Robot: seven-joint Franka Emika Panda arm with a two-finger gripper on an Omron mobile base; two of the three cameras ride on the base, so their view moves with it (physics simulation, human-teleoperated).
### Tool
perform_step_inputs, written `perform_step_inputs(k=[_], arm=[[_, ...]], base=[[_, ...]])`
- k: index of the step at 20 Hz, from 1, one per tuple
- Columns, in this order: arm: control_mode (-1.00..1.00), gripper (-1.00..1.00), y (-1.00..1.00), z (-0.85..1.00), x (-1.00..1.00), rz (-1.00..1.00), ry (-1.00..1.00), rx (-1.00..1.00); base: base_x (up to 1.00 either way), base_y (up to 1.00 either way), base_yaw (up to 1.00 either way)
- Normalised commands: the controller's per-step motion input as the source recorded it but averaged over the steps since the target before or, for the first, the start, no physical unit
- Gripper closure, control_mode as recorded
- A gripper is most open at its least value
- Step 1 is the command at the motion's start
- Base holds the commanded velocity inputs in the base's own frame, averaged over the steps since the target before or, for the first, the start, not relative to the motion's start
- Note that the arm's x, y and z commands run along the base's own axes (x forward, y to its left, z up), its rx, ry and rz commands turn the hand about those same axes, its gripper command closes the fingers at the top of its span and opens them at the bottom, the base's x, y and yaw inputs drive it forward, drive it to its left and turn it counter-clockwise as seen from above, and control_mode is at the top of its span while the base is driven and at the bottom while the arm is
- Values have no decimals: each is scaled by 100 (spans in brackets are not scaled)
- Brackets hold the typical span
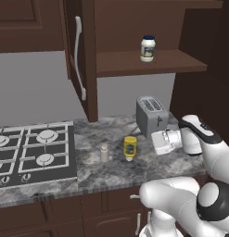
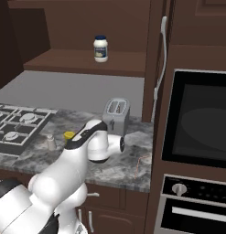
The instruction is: There are various items on the counter. Only move the condiments/shakers into the cabinet.
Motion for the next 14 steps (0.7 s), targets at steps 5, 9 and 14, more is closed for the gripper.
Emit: perform_step_inputs(k=[5, 9, 14], arm=[[-100, -100, 0, 0, 0, 0, -1, 0], [-100, -100, 0, -4, 0, 0, -7, 0], [-100, -100, 10, -13, 0, 0, -3, 0]], base=[[0, 0, 0], [0, 0, 0], [0, 0, 0]])
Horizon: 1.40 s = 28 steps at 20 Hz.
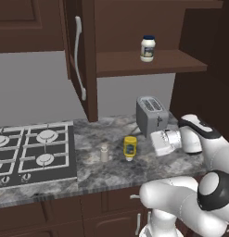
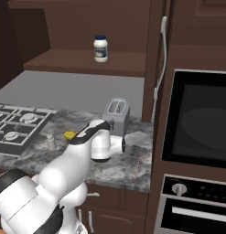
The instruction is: There are various items on the counter. Only move the condiments/shakers into the cabinet.
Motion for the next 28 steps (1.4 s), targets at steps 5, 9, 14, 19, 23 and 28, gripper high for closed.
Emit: perform_step_inputs(k=[5, 9, 14, 19, 23, 28], arm=[[-100, -100, 29, -6, 7, 0, 0, 0], [-100, -100, 6, -3, 4, 0, 0, 0], [-100, -100, -7, -1, 0, 0, -2, 0], [-100, -100, -10, -1, 4, 0, -3, 0], [-100, -100, -1, -7, 24, 0, 0, 0], [-100, -100, -2, -8, 23, 0, 0, 0]], base=[[0, 0, 0], [0, 0, 0], [0, 0, 0], [0, 0, 0], [0, 0, 0], [0, 0, 0]])
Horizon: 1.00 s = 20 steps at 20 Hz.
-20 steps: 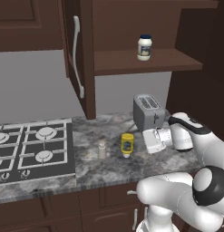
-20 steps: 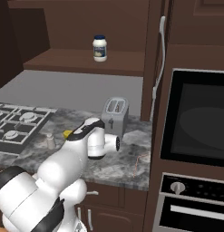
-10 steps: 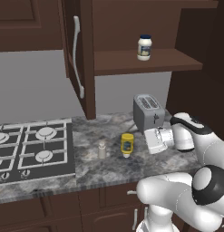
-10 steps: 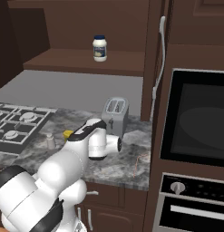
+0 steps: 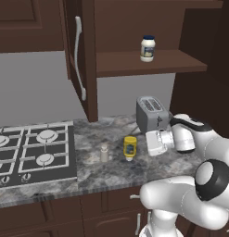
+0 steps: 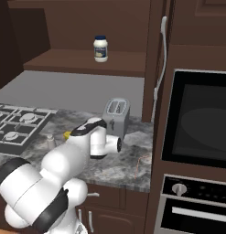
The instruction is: There are various items on the counter. Only move the condiments/shakers into the cabinet.
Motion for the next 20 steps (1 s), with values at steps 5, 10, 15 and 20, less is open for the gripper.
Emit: perform_step_inputs(k=[5, 10, 15, 20], arm=[[-100, -100, -9, -9, 12, 0, 0, 0], [-100, -100, -2, -13, 24, 0, 0, 0], [-100, -100, 0, -11, 23, 0, 0, 0], [-100, -100, 0, -9, 19, 0, 0, 0]], base=[[0, 0, 0], [0, 0, 0], [0, 0, 0], [0, 0, 0]])
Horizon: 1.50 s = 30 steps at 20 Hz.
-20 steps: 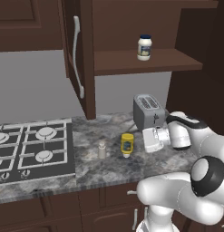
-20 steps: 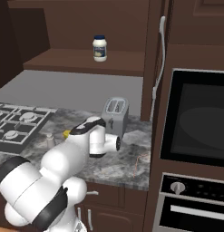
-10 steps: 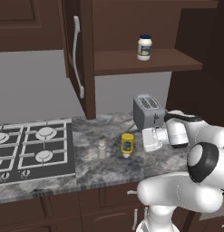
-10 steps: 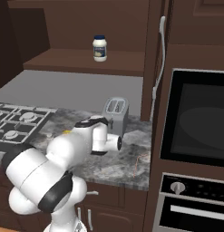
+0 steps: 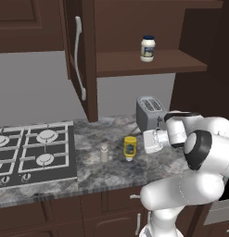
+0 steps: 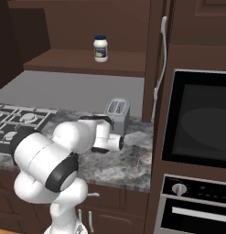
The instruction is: There are various items on the counter. Only move the condiments/shakers into the cabinet.
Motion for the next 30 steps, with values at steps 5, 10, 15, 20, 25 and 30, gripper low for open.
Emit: perform_step_inputs(k=[5, 10, 15, 20, 25, 30], arm=[[-100, -100, 4, -6, 1, 2, 0, 0], [-100, -100, 22, -3, 0, 5, 0, -2], [-100, -100, 29, 0, 0, 4, 0, -1], [-100, 100, 19, 0, 0, 2, 0, 0], [-100, 100, 0, 27, -33, -4, -9, 0], [-100, 100, 0, 100, -100, -18, -17, 8]], base=[[0, 0, 0], [0, 0, 0], [0, 0, 0], [0, 0, 0], [0, 0, 0], [0, 0, 0]])
